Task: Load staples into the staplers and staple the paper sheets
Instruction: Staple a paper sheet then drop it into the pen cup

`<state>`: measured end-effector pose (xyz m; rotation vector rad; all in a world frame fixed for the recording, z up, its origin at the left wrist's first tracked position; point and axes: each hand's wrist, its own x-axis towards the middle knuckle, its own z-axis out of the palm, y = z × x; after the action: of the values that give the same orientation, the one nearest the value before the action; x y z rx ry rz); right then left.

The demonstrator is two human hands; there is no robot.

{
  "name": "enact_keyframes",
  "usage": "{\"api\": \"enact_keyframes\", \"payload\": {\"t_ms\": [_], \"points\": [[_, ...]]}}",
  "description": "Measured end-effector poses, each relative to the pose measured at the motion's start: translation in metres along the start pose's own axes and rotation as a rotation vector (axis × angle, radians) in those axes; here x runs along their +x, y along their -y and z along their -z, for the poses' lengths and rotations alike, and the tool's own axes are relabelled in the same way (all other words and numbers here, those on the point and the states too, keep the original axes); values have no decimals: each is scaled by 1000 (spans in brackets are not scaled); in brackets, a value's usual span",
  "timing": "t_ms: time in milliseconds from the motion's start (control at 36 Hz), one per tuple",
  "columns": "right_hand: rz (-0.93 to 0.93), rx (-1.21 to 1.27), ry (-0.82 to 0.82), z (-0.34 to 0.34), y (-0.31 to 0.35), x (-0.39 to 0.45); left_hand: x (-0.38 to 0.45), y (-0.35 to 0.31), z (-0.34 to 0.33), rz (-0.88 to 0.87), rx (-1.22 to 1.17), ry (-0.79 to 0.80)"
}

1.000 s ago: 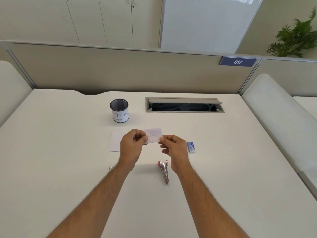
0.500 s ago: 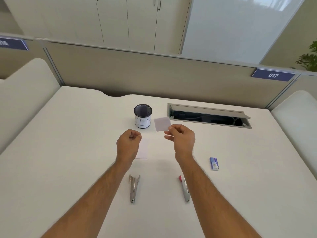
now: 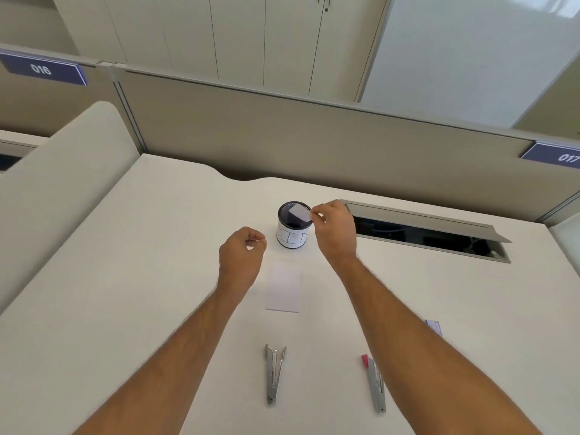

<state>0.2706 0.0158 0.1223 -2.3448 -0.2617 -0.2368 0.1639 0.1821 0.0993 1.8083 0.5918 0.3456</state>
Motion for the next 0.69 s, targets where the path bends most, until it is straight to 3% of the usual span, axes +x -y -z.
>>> {"api": "enact_keyframes", "payload": {"t_ms": [306,500,694], "points": [[148,-426,90,-29,-7,26,18,7,-4,-30,29,3],[108,-456,196,-37,-7,32,18,13,-7,-17,38,19],[76,-322,174,-33,-9,23,11,14,-11,7,45,20]]}}
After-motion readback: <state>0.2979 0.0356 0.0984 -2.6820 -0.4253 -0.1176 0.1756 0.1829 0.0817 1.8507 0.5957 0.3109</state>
